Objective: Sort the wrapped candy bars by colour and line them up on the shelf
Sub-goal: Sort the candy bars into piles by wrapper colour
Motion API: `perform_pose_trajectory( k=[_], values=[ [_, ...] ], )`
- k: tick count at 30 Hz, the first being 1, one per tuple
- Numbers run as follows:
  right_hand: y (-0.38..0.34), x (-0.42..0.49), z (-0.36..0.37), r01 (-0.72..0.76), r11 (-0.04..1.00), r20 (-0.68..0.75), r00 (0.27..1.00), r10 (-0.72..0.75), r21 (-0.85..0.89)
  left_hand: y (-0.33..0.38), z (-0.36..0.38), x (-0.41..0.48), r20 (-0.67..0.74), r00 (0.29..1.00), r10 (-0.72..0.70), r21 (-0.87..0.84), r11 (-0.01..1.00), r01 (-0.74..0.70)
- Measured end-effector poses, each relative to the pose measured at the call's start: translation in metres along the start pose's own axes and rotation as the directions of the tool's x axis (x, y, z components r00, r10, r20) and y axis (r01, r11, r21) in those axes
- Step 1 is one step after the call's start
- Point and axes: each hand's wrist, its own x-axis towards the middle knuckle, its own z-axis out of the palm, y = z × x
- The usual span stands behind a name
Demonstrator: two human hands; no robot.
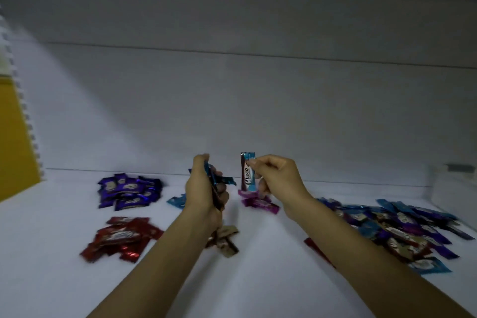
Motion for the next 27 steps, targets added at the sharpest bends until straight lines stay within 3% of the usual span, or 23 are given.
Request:
perform_pose_trajectory(
  k=[5,10,12,15,18,22,25,27],
  values=[
    [0.016,0.018,0.065,-0.173,0.976,0.097,0.978,0.186,-0.131,0.049,-0.083,-0.013,0.093,0.995,0.031,-0.098,0.995,-0.022],
    [0.019,0.019,0.104,-0.175,0.944,0.126,0.968,0.216,-0.278,0.073,-0.132,-0.03,0.117,0.991,0.068,-0.135,0.99,-0.052],
    [0.014,0.006,0.121,-0.115,0.952,0.24,0.953,0.186,-0.283,0.077,-0.14,-0.032,0.137,0.986,0.092,-0.132,0.988,-0.073],
    [0.003,-0.023,0.146,-0.12,0.966,0.48,0.849,0.219,-0.229,0.079,-0.142,-0.029,0.164,0.979,0.122,-0.058,0.992,-0.114],
    [-0.002,-0.038,0.156,-0.103,0.979,0.554,0.812,0.183,-0.173,0.077,-0.138,-0.026,0.146,0.983,0.114,0.016,0.993,-0.117],
    [-0.002,-0.028,0.146,-0.133,0.988,0.442,0.884,0.152,-0.074,0.077,-0.137,-0.016,-0.002,0.983,0.183,0.185,0.966,-0.179],
    [0.002,-0.003,0.126,-0.063,0.993,0.234,0.969,0.085,-0.101,0.079,-0.145,-0.009,-0.062,0.984,0.166,0.173,0.973,-0.153],
    [0.01,0.015,0.112,-0.078,0.983,0.14,0.985,0.102,-0.167,0.079,-0.15,-0.006,-0.084,0.986,0.146,0.154,0.979,-0.132]
  ],
)
